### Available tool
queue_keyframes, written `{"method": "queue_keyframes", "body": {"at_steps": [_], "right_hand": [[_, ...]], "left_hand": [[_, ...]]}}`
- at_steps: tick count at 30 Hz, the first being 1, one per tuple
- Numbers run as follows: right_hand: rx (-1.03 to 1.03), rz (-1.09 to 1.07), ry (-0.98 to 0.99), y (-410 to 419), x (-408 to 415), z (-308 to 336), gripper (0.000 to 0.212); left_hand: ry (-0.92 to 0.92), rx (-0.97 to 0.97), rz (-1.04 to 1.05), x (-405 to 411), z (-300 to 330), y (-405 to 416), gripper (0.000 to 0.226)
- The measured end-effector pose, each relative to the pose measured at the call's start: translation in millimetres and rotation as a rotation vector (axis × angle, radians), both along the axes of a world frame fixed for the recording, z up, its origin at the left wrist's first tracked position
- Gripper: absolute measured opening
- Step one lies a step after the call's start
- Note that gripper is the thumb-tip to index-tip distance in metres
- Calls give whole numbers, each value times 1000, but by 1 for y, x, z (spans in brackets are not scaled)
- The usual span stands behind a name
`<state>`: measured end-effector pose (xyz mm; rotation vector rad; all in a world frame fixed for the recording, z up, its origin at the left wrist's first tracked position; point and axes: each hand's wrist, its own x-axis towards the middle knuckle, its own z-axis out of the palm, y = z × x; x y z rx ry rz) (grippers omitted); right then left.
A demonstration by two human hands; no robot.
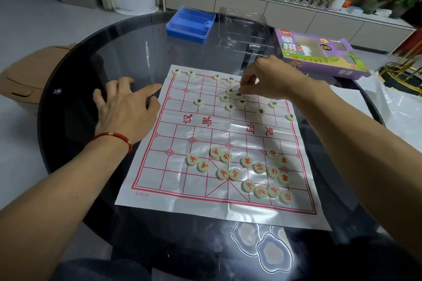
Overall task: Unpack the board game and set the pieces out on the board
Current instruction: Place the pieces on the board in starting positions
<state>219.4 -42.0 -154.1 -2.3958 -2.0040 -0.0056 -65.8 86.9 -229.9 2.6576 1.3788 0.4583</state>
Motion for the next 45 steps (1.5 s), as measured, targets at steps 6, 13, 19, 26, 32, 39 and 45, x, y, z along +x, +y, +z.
{"method": "queue_keyframes", "body": {"at_steps": [6,13,19,26,32,39,45], "right_hand": [[-116,-110,-57,9,-14,6,41],[-168,-133,-76,14,-21,7,44],[-97,-110,-117,19,-19,19,32],[31,-6,-38,69,-42,12,21],[11,35,-92,96,-47,-1,18],[-31,16,-80,100,-42,-5,16],[19,-24,-83,91,-28,2,13]], "left_hand": [[-10,-9,-6,0,1,0,41],[-13,-20,-6,0,2,-1,42],[-18,-31,-7,0,3,-2,42],[-20,-26,-6,-1,3,-2,41],[-33,-23,-11,0,2,-2,40],[-21,-15,-3,1,2,-2,41],[-18,-7,-3,1,1,-1,40]]}}
